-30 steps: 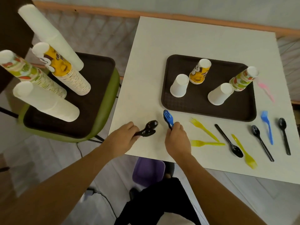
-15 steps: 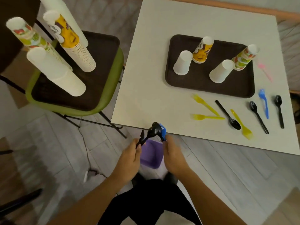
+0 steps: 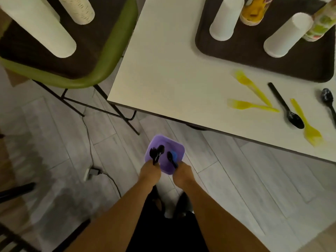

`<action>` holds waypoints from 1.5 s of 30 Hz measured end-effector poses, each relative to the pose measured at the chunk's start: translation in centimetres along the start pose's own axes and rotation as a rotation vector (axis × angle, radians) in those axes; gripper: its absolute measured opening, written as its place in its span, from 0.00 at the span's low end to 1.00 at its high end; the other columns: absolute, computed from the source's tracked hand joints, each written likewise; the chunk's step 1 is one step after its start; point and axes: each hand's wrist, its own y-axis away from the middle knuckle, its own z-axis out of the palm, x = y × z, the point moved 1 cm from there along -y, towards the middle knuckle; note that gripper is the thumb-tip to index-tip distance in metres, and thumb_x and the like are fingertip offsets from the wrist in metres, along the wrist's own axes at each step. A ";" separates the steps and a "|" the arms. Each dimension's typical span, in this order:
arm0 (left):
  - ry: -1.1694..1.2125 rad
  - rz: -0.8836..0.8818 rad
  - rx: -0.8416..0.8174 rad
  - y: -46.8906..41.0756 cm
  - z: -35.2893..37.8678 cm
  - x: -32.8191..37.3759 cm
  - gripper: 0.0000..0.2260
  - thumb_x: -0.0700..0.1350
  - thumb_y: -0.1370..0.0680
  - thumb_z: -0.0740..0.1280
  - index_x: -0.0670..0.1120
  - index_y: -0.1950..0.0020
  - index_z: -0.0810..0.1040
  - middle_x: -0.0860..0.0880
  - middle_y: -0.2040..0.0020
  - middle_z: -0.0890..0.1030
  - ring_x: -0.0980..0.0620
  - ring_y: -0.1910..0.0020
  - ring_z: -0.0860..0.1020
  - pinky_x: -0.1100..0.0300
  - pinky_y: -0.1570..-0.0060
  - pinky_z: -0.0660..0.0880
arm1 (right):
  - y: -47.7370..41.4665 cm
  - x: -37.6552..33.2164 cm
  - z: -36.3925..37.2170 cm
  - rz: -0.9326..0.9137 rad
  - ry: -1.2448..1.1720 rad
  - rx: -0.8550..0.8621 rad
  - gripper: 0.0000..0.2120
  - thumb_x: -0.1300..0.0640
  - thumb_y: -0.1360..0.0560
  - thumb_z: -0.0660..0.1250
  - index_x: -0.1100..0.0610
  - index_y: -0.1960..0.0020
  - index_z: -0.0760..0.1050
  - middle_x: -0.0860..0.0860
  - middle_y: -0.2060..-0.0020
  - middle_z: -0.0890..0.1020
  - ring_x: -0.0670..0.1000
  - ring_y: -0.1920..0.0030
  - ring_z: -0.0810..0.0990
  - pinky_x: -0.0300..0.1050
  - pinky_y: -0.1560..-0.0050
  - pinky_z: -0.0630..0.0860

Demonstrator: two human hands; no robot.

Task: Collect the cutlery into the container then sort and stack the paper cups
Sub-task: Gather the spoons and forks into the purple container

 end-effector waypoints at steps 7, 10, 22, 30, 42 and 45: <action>0.098 -0.039 -0.023 -5.6 3.8 0.4 0.23 0.59 0.17 0.60 0.38 0.42 0.78 0.42 0.53 0.80 0.47 0.59 0.78 0.54 0.61 0.76 | -7.0 0.4 2.2 0.037 -0.115 -0.024 0.17 0.51 0.14 0.54 0.58 0.31 0.69 0.59 0.42 0.79 0.58 0.44 0.80 0.49 0.46 0.82; 0.143 0.058 -0.052 -6.7 4.0 0.3 0.24 0.60 0.16 0.58 0.44 0.28 0.69 0.45 0.36 0.77 0.48 0.42 0.77 0.59 0.48 0.71 | -8.4 1.4 2.0 -0.021 0.104 -0.027 0.30 0.39 0.15 0.47 0.52 0.18 0.50 0.57 0.24 0.67 0.63 0.25 0.66 0.70 0.26 0.58; -0.018 0.576 0.172 3.4 -3.9 2.7 0.06 0.52 0.19 0.66 0.65 0.51 0.76 0.63 0.53 0.79 0.68 0.53 0.79 0.78 0.63 0.72 | -0.1 0.0 -5.3 -0.136 -0.213 0.143 0.18 0.48 0.13 0.53 0.51 0.27 0.68 0.55 0.34 0.77 0.49 0.48 0.74 0.37 0.55 0.70; -0.003 0.812 0.105 12.4 -6.9 13.3 0.05 0.53 0.19 0.63 0.63 0.46 0.76 0.62 0.52 0.80 0.65 0.53 0.79 0.72 0.61 0.73 | 9.6 -5.6 -14.6 -0.306 -0.215 0.233 0.15 0.54 0.15 0.58 0.54 0.34 0.77 0.53 0.38 0.82 0.48 0.45 0.79 0.41 0.46 0.72; -0.197 0.813 -0.054 16.2 0.7 27.7 0.11 0.47 0.21 0.66 0.57 0.39 0.74 0.49 0.63 0.83 0.48 0.65 0.82 0.46 0.56 0.82 | 11.7 -1.3 -33.3 -0.332 -0.365 0.647 0.12 0.64 0.20 0.61 0.53 0.45 0.80 0.53 0.52 0.84 0.54 0.54 0.82 0.45 0.53 0.76; -0.284 0.774 -0.045 16.1 4.1 29.3 0.20 0.47 0.21 0.65 0.61 0.31 0.70 0.48 0.61 0.82 0.46 0.61 0.81 0.48 0.52 0.81 | 9.1 1.4 -37.0 -0.317 -0.166 0.673 0.14 0.66 0.20 0.60 0.54 0.43 0.81 0.53 0.49 0.81 0.53 0.50 0.79 0.42 0.51 0.71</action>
